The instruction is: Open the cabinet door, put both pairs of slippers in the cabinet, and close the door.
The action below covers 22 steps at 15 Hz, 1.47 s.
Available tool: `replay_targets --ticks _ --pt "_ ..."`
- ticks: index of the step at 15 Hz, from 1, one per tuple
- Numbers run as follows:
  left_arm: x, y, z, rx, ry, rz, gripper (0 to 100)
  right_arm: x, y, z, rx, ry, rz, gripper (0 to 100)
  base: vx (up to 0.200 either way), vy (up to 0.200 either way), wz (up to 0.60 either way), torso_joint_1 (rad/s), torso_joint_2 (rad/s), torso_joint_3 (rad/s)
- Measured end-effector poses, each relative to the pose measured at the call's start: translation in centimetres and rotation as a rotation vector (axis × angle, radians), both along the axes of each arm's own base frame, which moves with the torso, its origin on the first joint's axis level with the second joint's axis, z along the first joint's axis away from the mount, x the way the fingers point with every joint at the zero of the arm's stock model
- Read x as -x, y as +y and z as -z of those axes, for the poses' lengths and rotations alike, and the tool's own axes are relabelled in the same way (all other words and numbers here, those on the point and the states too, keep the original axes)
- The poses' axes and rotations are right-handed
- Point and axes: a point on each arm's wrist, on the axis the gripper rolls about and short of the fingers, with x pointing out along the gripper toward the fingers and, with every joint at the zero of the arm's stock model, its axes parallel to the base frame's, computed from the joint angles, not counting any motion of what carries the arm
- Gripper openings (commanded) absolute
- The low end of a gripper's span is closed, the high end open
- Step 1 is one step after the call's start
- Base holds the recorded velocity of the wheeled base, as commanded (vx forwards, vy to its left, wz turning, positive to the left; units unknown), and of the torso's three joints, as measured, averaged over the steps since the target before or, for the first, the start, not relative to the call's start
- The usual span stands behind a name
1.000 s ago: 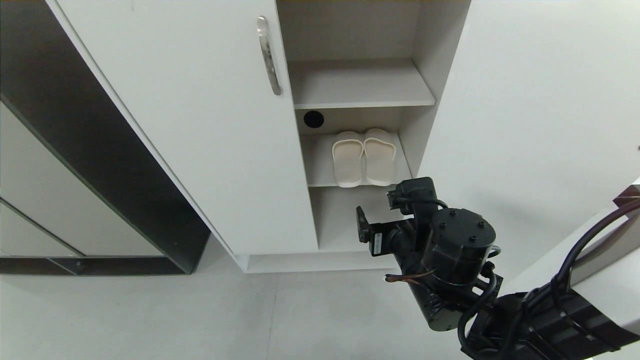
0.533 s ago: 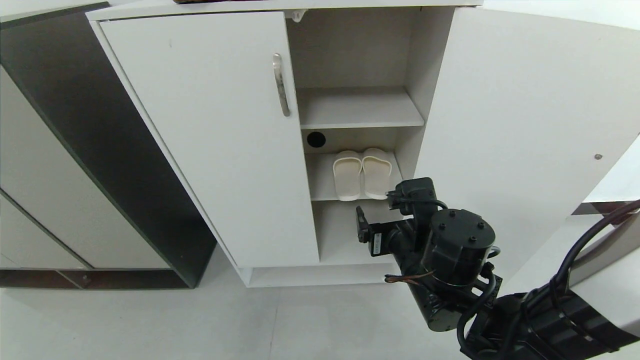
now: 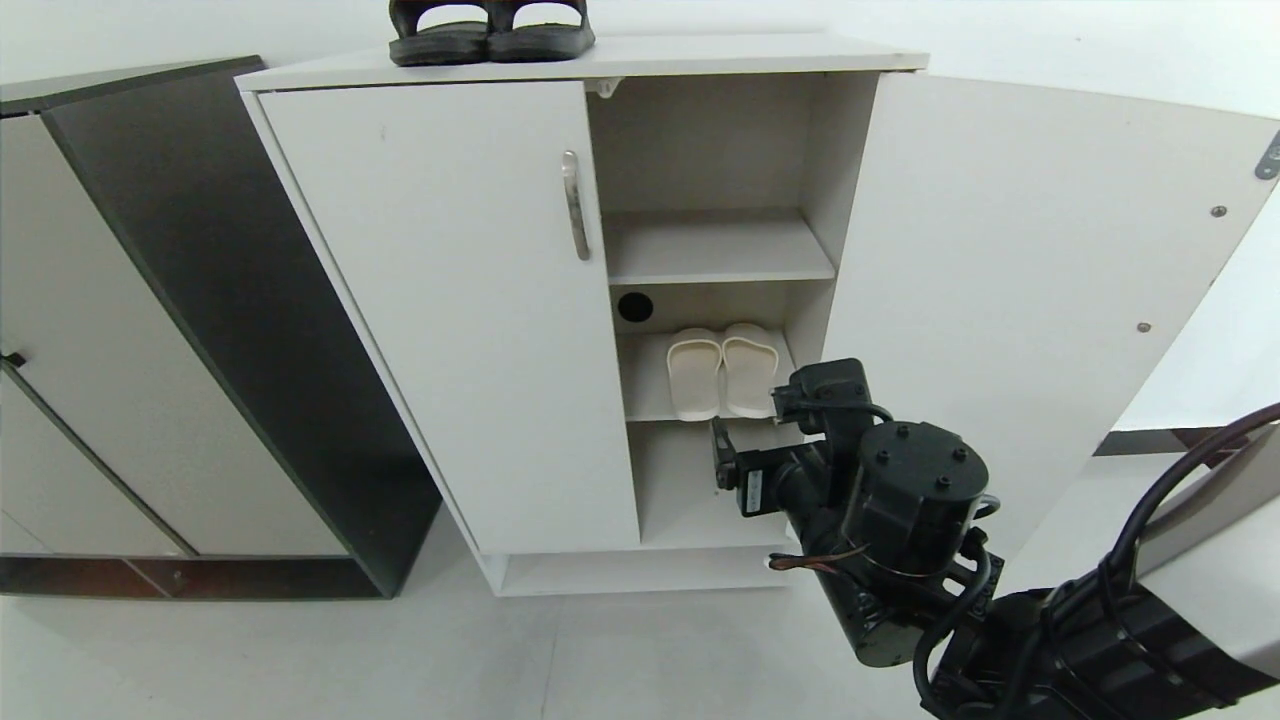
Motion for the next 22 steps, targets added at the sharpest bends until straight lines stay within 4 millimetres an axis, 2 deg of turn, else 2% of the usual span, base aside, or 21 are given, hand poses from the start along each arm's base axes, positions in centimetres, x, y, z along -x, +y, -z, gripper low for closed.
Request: replay_targets --ticks 6,22 --pt "0.0 0.0 0.0 0.0 0.0 0.0 0 -0.08 -0.01 0.22 0.005 0.004 0.002 100 0.0 0.0 0.0 0.0 0.0 0.0" --pt "0.0 0.0 0.0 0.0 0.0 0.0 0 -0.65 -0.91 0.69 0.017 0.015 0.029 100 0.0 0.2 0.0 0.002 0.0 0.003"
